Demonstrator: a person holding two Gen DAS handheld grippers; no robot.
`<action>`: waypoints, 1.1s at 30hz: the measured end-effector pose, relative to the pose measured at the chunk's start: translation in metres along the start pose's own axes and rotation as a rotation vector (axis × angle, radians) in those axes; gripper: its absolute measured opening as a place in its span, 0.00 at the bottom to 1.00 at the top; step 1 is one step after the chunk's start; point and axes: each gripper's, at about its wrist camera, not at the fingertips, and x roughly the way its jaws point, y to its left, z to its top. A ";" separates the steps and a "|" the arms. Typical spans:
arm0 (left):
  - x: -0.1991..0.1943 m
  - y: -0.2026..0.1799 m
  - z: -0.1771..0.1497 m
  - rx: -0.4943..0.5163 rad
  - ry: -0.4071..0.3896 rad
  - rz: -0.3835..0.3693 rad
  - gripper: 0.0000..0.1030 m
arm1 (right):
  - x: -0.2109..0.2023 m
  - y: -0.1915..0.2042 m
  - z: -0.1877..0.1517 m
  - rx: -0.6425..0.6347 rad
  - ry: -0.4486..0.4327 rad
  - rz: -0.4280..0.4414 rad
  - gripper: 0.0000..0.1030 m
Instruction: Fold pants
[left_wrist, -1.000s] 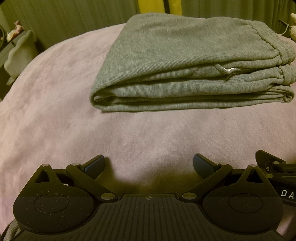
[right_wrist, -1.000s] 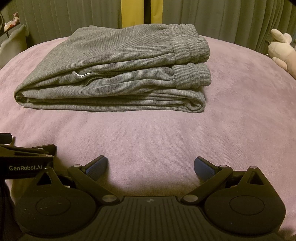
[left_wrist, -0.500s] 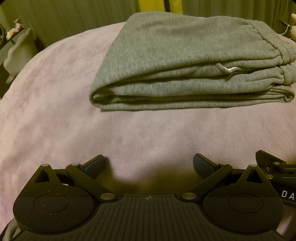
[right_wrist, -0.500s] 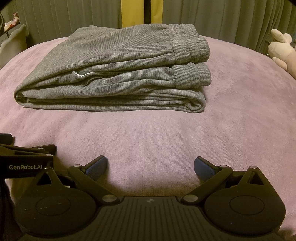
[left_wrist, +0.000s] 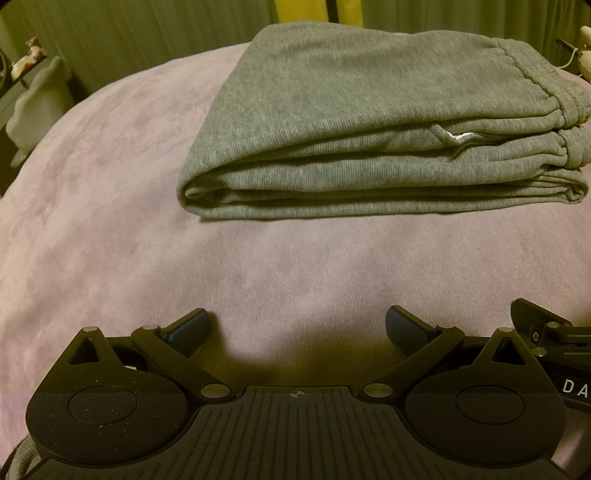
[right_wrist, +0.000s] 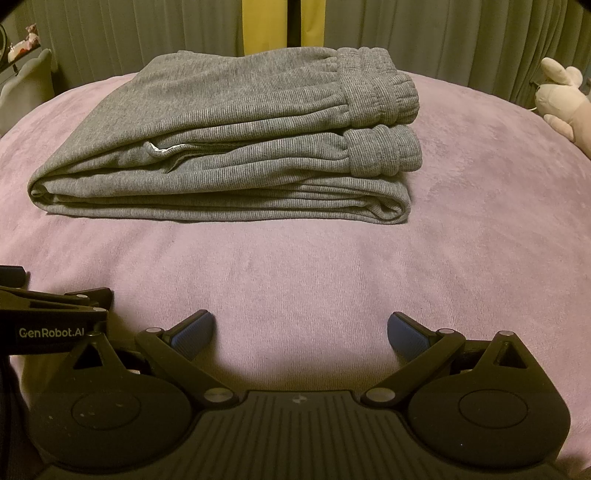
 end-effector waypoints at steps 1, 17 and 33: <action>0.000 0.000 0.000 0.001 0.000 0.000 1.00 | 0.000 0.000 0.000 0.000 0.000 0.000 0.98; -0.001 0.000 0.000 0.002 0.001 0.000 1.00 | 0.000 0.000 0.000 0.000 0.000 0.000 0.98; 0.001 0.003 0.000 -0.003 0.003 -0.011 1.00 | 0.000 0.000 0.000 -0.001 0.000 0.000 0.98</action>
